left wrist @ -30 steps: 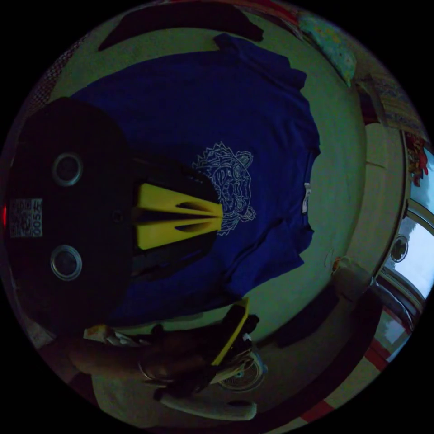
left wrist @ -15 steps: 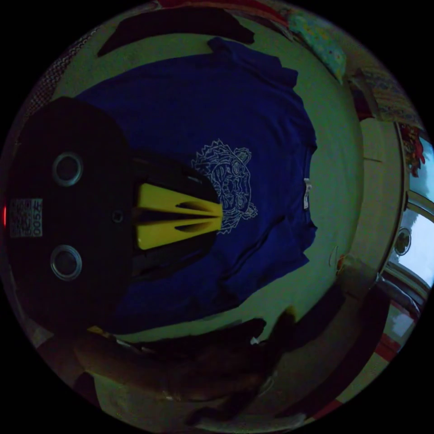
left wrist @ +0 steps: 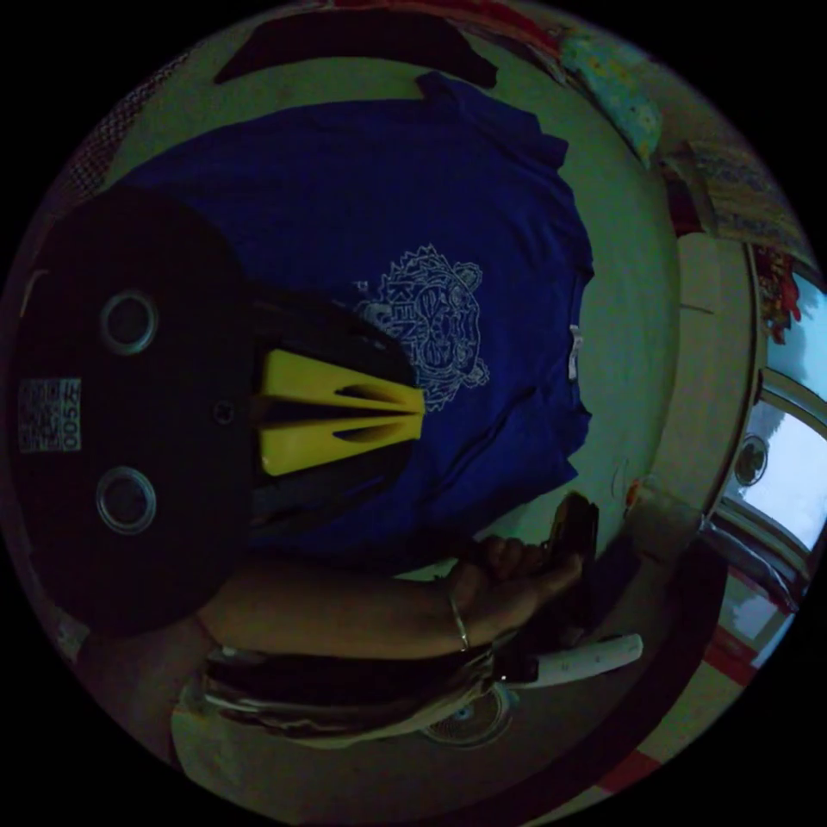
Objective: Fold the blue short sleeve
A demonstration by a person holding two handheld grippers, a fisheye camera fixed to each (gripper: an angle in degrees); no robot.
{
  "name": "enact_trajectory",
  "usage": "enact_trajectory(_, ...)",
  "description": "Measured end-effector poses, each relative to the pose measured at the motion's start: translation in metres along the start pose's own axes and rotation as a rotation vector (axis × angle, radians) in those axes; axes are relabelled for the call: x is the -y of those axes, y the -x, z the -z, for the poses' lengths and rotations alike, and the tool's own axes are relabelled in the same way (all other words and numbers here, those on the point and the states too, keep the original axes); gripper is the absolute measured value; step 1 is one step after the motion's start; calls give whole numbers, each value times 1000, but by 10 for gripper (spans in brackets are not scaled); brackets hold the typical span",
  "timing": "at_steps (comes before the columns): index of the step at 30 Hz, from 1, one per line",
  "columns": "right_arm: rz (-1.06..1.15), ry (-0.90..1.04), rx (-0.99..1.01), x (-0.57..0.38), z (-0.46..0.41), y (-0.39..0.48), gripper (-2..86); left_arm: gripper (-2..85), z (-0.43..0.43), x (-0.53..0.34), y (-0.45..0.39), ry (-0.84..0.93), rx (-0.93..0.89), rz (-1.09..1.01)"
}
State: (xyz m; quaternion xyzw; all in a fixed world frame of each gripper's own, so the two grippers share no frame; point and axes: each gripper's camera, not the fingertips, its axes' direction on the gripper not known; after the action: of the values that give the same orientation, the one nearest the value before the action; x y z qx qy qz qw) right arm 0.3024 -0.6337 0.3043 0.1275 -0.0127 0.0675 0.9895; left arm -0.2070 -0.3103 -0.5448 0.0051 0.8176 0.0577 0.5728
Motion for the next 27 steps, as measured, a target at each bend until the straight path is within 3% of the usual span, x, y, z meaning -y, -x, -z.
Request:
enact_trajectory(7, 23, 86, -65, -7, -29, -18, 53, -6, -8, -12, -49, 48, 83, -21)
enact_trajectory(11, 5, 132, -56, -9, -42, -27, 23, -6, -8, -18, -70, 44, 98, -6)
enact_trajectory(19, -25, -86, -101, -11, -18, -39, -15, -6, -6, -31, -122, 34, 153, -28)
enact_trajectory(24, -28, 91, -216, -1, -48, -37, 3, -5, -5, -37, -148, 31, 160, -31)
enact_trajectory(27, -56, 51, -168, 3, -38, -41, 33, -5, -4, -40, -162, 29, 145, -25)
